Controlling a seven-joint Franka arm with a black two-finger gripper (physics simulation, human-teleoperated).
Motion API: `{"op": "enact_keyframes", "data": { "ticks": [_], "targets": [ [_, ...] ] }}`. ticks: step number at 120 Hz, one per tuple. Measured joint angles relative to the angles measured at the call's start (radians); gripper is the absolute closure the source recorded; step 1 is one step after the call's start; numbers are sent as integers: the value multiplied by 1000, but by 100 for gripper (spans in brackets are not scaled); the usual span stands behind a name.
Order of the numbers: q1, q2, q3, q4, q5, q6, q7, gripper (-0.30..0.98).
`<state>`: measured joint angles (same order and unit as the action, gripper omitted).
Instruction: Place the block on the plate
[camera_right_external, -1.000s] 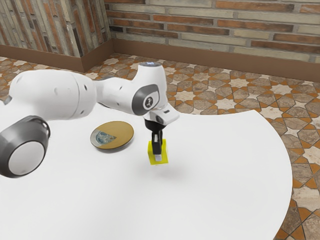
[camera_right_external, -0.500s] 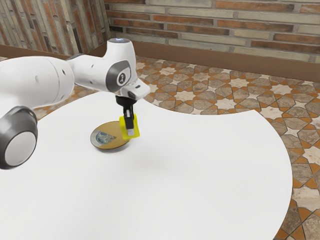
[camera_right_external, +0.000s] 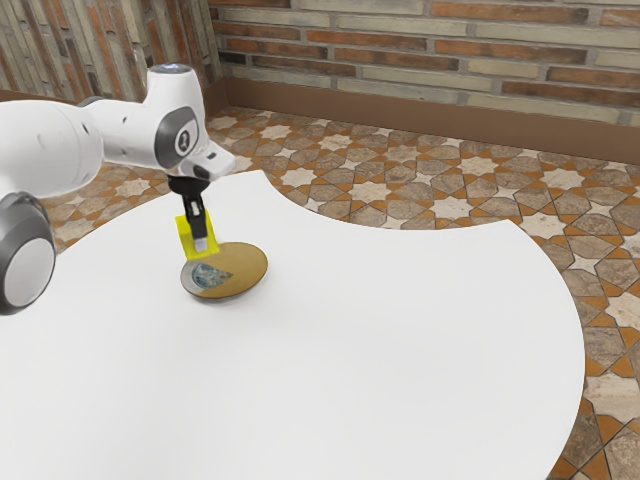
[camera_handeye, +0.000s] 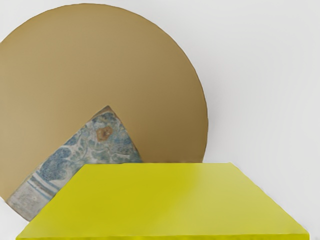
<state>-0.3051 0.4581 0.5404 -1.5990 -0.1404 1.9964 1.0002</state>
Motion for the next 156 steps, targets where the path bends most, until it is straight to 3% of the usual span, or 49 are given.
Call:
{"op": "enact_keyframes", "data": {
  "ticks": [24, 74, 98, 156],
  "targets": [
    [55, 13, -17, 11, 13, 7, 1, 30],
    [242, 129, -195, 118, 20, 26, 2, 30],
    [253, 183, -242, 170, 16, 56, 2, 30],
    [271, 230, -255, 175, 10, 131, 2, 29]
  ]
}}
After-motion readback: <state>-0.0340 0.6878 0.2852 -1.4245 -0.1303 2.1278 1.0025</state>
